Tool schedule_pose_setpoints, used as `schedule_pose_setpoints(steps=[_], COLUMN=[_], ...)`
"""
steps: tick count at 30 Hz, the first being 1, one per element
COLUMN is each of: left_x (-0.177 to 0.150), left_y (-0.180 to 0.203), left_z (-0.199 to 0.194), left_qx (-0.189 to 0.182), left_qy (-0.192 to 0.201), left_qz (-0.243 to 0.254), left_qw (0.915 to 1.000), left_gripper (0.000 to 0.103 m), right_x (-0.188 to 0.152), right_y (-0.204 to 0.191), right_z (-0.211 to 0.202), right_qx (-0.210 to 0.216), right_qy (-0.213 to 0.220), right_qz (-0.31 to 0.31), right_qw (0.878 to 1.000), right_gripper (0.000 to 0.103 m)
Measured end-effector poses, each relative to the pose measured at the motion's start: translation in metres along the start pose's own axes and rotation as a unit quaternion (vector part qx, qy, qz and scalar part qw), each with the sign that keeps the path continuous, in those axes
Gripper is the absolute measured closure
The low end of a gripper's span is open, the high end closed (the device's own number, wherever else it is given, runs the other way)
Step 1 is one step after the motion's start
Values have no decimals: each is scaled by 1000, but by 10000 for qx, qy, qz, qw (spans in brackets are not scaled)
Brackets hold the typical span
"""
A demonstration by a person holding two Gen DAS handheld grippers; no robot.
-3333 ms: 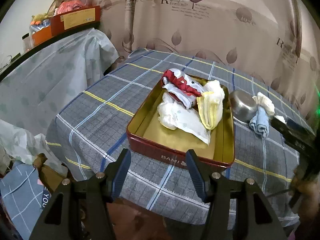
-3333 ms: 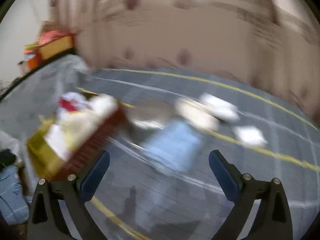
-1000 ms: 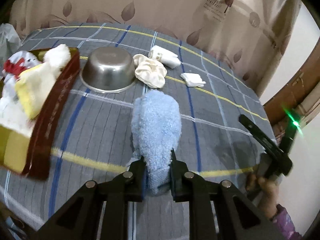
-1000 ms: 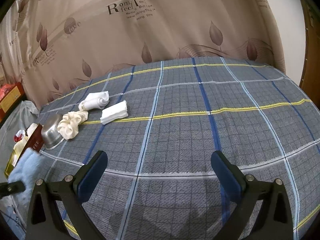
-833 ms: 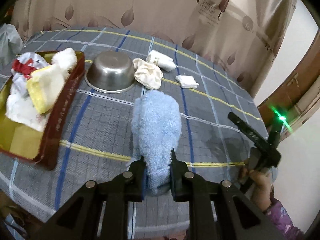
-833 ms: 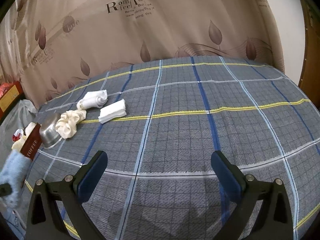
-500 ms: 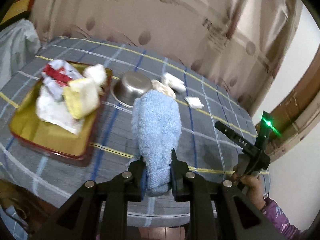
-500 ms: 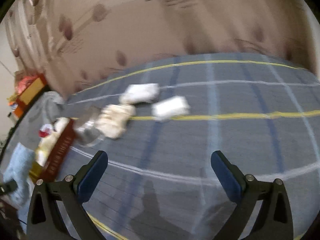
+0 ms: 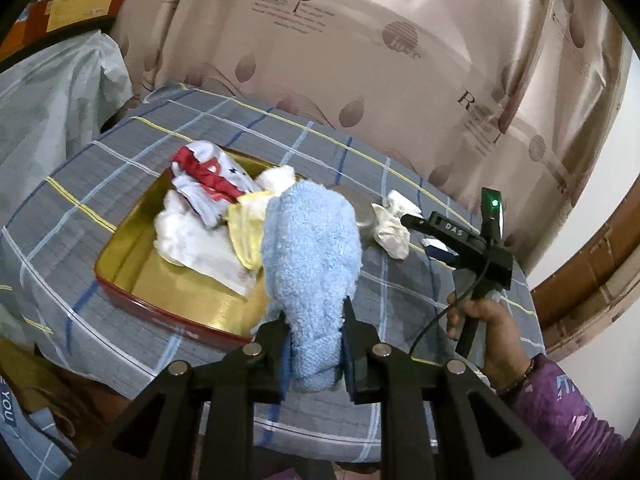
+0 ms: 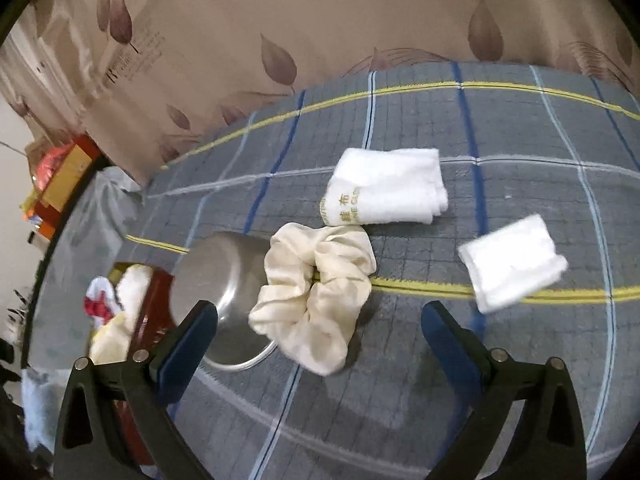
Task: Organize soft objects
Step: 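Lower the blue towel into the tin with the left gripper while the right grasps the scrunchie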
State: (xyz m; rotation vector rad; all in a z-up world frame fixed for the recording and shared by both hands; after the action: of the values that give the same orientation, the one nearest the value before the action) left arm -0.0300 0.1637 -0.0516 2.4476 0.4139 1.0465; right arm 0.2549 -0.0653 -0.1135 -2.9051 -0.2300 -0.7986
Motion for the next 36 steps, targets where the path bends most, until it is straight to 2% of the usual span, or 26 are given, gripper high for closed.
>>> schedule_pose_setpoints(steps=[3,5,7,9,11,13,15,16,21,27,33,36], left_x=[5,7,9,10,12,13,15,16,27,39,35,30], left_y=[-7,-13,-21,-26,-33,-40,-45,-47,-61,-86,-116,-121], left_z=[-1,-4,-5,-5,-6,-7,-8,-9,-8,5,30,36], left_qx=[55,102,138,161,217,270,313,357,710,1159,1400,1458], left_qy=[48,93,107,129,148,164,193,210,280,249,-98,-228], left_qz=[-27,-44,-103,-170,-231,-291,-334,-335,-223,-76,-150,-122], left_qw=[10000,9999,9998,9996,9994,9991,9988,9986,9968,9929,9900,9890], left_gripper=[83,83,83,83,83,83,83,83,82,79,75,66], right_x=[-1,-3,-3,-2,-3,-4,-5,-7,-13,-32,-42,-47], right_y=[-3,-3,-3,-4,-5,-6,-8,-8,-8,8,21,23], right_z=[12,22,26,26,28,30,29,28,14,-22,-53,-65], right_qx=[-66,-37,-49,-71,-192,-354,-402,-428,-330,-128,13,91], right_qy=[-71,-214,-198,-162,-157,-162,-123,-112,-24,135,299,348], right_qz=[-87,-81,-131,-232,-370,-514,-626,-677,-724,-517,-277,-191], right_qw=[9999,9997,9997,9996,9990,9979,9972,9967,9968,9985,9992,9992], right_gripper=[8,26,29,37,67,78,82,87,89,90,90,90])
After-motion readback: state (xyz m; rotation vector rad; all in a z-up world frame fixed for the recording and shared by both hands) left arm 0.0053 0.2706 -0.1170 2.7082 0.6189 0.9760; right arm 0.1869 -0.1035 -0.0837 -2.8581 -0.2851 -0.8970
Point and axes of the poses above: each gripper's, at about its wrist camera, not at the fingertips, and z roughly the way its jaws point, y to its right, x to its top, the point moved 8 cm from there along z, roughly the way its jaws point, and after that the axes turned 10 degrees about -x, right-handed, at the moved point
